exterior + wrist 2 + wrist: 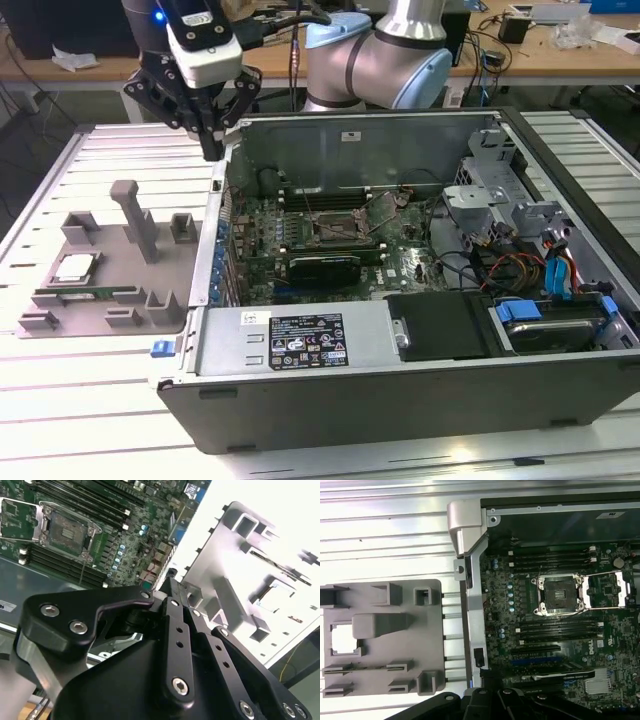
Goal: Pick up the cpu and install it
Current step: 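Reach for the cpu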
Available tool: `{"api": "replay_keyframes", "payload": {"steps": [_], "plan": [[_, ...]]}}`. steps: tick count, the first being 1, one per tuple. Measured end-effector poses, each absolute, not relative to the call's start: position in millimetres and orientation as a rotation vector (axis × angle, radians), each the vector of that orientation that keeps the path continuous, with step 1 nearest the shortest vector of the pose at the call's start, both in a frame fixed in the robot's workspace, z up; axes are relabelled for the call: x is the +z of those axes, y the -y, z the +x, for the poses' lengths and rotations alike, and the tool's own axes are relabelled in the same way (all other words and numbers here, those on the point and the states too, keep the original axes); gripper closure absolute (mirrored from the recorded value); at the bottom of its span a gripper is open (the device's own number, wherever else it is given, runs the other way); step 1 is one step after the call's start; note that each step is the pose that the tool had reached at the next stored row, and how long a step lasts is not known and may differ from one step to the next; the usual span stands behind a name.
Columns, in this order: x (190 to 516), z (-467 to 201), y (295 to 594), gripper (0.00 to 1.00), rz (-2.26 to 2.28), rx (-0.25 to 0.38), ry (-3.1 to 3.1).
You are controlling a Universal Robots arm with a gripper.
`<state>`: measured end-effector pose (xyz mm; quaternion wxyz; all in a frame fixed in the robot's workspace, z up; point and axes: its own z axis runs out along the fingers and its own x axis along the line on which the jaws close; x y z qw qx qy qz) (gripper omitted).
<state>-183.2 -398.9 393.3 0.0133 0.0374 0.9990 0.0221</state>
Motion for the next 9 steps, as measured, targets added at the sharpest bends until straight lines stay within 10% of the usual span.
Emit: {"api": "replay_keyframes", "payload": {"steps": [9], "plan": [[393,-199,399,0.89,0.116,0.069,-3.111]]}}
